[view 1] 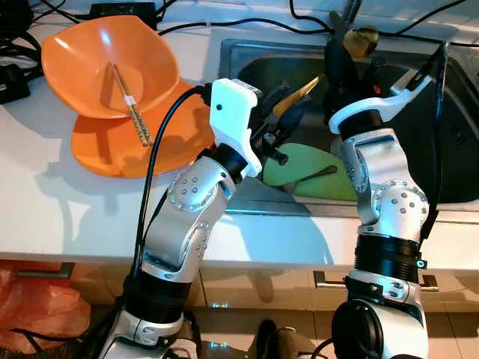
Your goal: Kitchen organization
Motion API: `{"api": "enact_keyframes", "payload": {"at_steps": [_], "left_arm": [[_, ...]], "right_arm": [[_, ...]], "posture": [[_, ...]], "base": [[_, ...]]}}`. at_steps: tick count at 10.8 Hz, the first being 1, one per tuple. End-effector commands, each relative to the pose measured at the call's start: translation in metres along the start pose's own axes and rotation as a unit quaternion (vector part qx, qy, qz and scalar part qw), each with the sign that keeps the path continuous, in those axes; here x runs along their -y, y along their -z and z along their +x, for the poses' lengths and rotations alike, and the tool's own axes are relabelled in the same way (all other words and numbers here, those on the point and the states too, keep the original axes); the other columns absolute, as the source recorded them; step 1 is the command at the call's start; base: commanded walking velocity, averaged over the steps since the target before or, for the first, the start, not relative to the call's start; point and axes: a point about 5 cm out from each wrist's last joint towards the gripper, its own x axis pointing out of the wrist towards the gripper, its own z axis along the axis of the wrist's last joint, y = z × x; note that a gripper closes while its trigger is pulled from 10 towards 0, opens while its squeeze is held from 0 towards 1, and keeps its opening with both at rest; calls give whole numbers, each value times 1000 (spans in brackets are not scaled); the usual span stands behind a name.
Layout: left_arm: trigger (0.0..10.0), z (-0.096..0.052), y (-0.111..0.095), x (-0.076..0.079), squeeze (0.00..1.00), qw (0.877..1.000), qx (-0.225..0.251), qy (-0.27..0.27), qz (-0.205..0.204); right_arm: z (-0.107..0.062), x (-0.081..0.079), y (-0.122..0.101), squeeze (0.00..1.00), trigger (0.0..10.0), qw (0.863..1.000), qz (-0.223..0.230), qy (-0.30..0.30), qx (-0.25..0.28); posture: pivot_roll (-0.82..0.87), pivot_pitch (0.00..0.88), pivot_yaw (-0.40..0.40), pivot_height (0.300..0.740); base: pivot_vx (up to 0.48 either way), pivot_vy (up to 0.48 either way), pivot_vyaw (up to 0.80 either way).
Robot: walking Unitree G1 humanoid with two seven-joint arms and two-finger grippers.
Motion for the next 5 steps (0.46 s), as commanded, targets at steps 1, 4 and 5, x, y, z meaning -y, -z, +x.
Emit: {"api": "enact_keyframes", "payload": {"at_steps": [1, 4, 5], "left_arm": [[10000, 1, 2, 6, 1000, 1000, -9, 14, 13], [10000, 0, 10, 10, 0, 998, -36, 32, 43], [10000, 0, 11, 11, 0, 998, -39, 34, 48]], "right_arm": [[1, -1, -9, 0, 0, 1000, -1, 4, 19], [5, -6, -25, 0, 0, 998, -2, -2, 55], [4, -6, -30, 0, 0, 998, -3, 0, 65]], "posture": [[152, 210, -47, 740], [149, 209, -47, 740], [151, 207, -46, 740]], "base": [[0, 0, 0], [0, 0, 0], [0, 0, 0]]}}
